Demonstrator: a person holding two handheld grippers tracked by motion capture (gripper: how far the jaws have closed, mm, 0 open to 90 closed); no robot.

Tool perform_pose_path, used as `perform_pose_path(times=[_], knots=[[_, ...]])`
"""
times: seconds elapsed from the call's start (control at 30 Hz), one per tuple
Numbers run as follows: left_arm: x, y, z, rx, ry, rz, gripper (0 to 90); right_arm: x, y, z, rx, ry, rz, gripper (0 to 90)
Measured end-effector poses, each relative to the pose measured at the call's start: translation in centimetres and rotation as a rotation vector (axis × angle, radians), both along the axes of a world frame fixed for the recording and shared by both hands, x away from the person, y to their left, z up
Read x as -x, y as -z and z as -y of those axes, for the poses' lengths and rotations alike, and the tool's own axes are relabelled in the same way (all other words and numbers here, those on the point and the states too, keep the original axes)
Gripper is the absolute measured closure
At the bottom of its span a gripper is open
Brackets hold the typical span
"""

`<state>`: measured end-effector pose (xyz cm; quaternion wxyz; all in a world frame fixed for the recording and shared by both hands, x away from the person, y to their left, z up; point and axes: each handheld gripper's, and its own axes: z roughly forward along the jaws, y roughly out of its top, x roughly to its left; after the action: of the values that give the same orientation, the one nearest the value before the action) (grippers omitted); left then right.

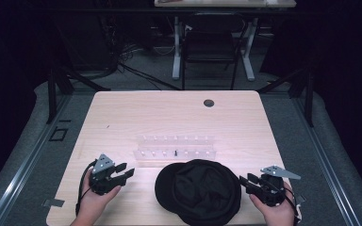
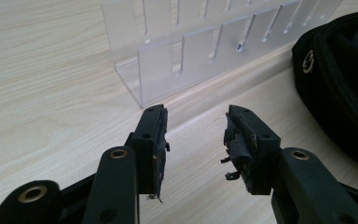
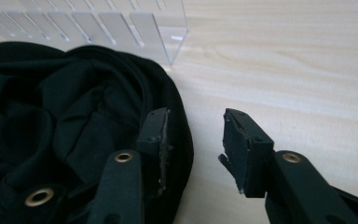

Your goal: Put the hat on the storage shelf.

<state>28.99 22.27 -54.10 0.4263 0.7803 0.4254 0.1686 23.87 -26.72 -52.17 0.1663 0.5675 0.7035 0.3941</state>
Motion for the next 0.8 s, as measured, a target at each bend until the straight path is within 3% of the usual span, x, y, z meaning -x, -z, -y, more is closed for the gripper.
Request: perform_pose_path(times=[0.1,0.37,0.53,0.7,0.8], knots=[[0.0,0.0,0.1,0.003,0.010,-0.010,57.7,0.0,0.2,-0.4,0.001,0.008,-0.049,55.8],[0.0,-0.1,0.2,0.007,0.010,-0.019,57.5,-0.2,-0.4,-1.0,0.034,0.017,-0.089,54.1],[0.3,-0.6,0.0,0.010,-0.002,0.013,52.6,-0.4,-1.0,-1.0,0.010,0.013,-0.135,61.3],[0.3,-0.8,0.0,0.015,0.009,0.008,54.5,-0.3,-1.5,-1.3,0.020,0.012,-0.131,66.1],[0.3,-0.7,0.2,0.020,0.022,0.011,55.2,-0.2,-1.7,-1.2,-0.003,0.016,-0.153,66.3]])
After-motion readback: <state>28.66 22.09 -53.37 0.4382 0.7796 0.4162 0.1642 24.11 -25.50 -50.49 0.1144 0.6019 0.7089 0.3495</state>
